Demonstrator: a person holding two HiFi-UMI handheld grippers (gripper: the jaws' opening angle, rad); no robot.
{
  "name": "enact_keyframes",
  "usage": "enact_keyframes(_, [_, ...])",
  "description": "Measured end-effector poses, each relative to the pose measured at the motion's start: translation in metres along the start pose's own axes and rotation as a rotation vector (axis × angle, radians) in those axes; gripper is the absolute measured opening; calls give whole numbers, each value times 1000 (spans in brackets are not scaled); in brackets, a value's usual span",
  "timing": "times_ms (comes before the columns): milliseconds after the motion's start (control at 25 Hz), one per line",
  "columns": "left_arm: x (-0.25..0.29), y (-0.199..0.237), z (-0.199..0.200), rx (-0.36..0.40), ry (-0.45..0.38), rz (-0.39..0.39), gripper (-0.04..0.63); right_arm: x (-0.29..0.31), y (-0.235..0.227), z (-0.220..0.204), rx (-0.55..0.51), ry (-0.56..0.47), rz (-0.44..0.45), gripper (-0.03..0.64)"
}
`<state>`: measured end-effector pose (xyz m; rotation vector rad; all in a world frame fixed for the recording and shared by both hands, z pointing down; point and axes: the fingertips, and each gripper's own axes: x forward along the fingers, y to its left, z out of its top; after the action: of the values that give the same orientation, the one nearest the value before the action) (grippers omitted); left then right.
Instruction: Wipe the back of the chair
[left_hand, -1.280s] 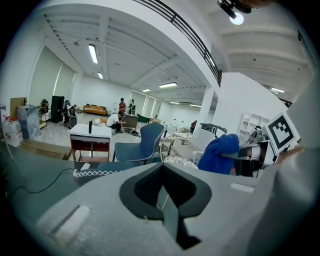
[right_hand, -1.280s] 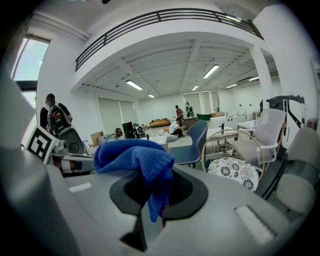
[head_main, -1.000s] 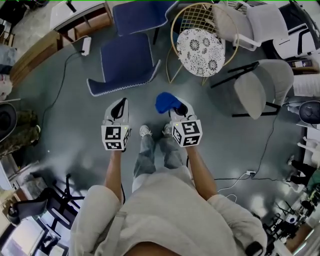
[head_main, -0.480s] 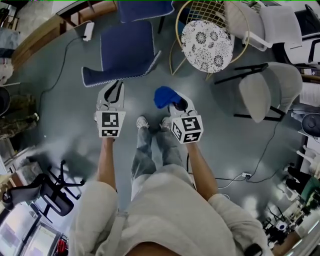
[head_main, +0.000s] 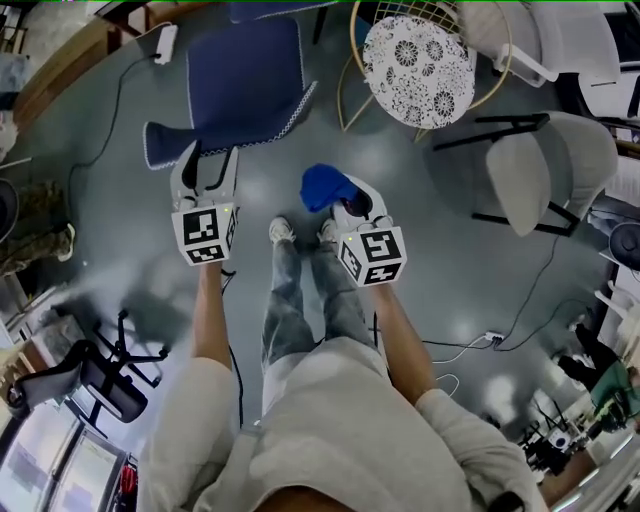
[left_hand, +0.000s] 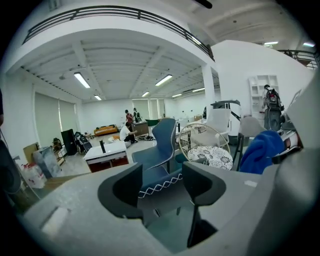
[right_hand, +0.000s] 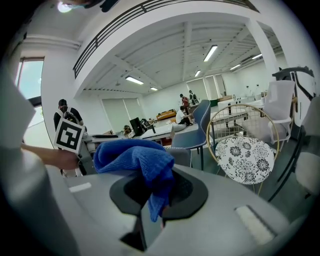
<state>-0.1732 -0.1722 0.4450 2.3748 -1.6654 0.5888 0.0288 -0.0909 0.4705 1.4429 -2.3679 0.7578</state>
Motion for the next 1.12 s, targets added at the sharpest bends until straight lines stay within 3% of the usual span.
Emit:
enact_keyframes(160, [-2, 1, 0, -10, -33, -11, 252, 8, -4, -6, 16, -10, -2, 48])
enact_keyframes(240, [-3, 0, -3, 43, -23, -30, 258, 11, -7, -9, 21, -14, -5, 48])
enact_keyframes(280, [-4, -3, -6, 110, 0, -43, 256, 12, -9, -10, 23, -15, -7, 48])
enact_keyframes(440, [-10, -18, -24, 500, 133, -84, 268, 12, -16, -15, 33, -14, -12, 48])
enact_keyframes(520, [-9, -18, -30, 648, 177, -79, 268, 11, -16, -18, 38, -13, -12, 48])
enact_keyframes(840, [2, -25, -37, 1013, 244, -108, 235, 11, -13, -24, 42, -9, -3, 48])
enact_keyframes(960, [3, -27, -43, 1086, 251, -130, 233, 12, -13, -26, 41, -8, -2, 48])
enact_keyframes(1120, [2, -30, -42, 1094, 237, -115, 232, 13, -13, -30, 47, -5, -2, 48])
